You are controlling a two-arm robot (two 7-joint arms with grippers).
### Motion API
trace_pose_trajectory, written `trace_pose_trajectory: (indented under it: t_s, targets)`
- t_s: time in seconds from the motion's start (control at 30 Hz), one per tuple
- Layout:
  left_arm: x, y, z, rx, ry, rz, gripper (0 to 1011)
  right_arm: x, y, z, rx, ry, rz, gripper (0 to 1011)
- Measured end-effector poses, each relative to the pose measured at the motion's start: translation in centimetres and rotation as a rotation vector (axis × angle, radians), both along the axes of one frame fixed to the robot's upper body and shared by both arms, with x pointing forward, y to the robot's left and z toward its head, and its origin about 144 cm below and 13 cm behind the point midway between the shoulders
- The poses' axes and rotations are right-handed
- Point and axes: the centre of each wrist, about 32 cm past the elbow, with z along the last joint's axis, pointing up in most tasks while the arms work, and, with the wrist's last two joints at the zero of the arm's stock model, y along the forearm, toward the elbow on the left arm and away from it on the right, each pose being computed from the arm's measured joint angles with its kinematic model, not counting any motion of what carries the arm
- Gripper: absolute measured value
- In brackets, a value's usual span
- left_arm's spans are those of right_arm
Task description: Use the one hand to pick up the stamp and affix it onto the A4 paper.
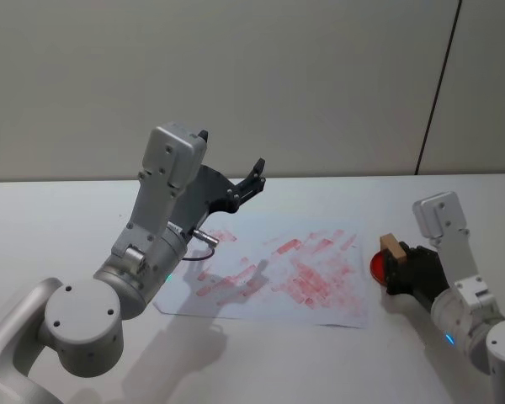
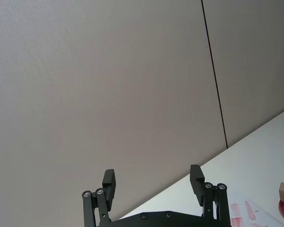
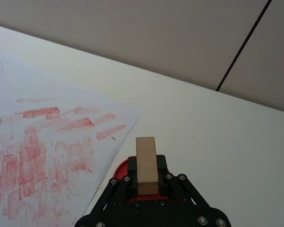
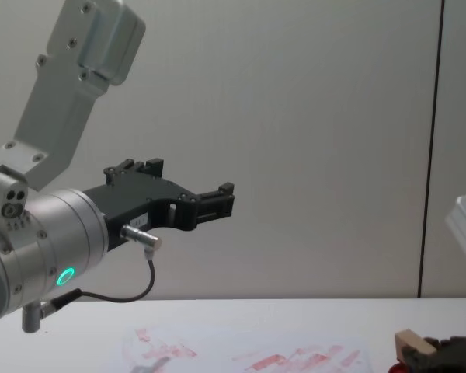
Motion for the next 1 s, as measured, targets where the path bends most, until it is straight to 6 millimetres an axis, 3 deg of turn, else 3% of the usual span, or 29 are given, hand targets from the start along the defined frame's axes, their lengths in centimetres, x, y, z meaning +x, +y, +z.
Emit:
trace_pose_trajectory:
  t_s: [0.53,1.0]
  targets:
    - [0.0,0.0,0.0,0.0,0.0,0.0,1001,0.5,1.1,2.4,0.103,-0.124,0.099,216]
    - [0.0,0.0,0.0,0.0,0.0,0.0,1001,1.1,3.9,3.4,0.167,-0.049,0.23,216]
